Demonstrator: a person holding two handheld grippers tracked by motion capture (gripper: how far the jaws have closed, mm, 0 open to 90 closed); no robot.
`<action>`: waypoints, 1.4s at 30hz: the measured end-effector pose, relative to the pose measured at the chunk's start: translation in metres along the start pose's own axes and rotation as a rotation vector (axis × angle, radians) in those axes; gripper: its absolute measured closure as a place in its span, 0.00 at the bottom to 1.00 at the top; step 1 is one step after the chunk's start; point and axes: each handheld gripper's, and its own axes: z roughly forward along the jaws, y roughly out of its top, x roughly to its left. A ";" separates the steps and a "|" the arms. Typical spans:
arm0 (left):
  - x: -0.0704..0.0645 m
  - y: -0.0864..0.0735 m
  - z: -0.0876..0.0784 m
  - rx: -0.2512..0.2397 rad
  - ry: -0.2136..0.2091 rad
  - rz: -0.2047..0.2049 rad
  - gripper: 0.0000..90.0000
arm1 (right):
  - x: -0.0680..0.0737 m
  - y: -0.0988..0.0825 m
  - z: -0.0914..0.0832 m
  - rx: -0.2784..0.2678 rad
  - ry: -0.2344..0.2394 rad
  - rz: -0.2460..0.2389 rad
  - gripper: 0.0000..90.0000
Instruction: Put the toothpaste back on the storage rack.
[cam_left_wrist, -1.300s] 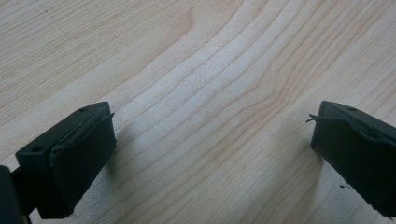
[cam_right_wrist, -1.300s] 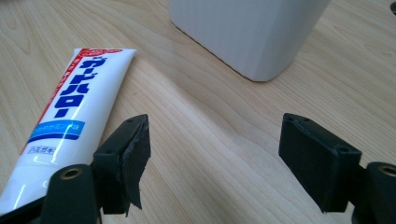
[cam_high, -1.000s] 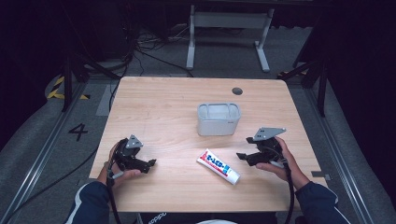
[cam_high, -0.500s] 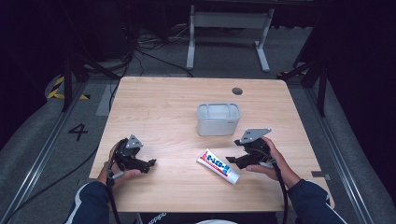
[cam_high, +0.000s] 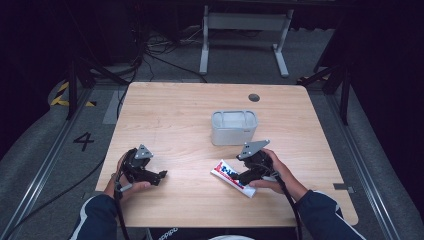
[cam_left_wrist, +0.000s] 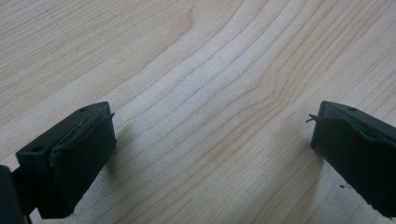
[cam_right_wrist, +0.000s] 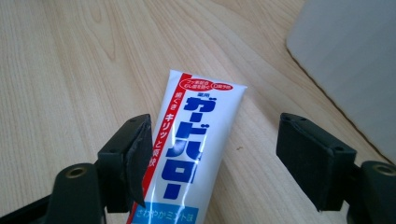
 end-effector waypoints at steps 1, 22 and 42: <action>0.000 0.000 0.000 0.000 0.000 0.000 0.00 | 0.001 0.001 0.002 0.005 0.004 0.001 0.31; 0.000 0.000 0.000 0.000 0.000 0.000 0.00 | 0.007 0.007 0.036 0.151 0.020 -0.003 0.32; 0.001 0.000 0.000 0.000 -0.001 0.007 0.00 | 0.005 0.019 0.048 0.237 0.032 -0.002 0.37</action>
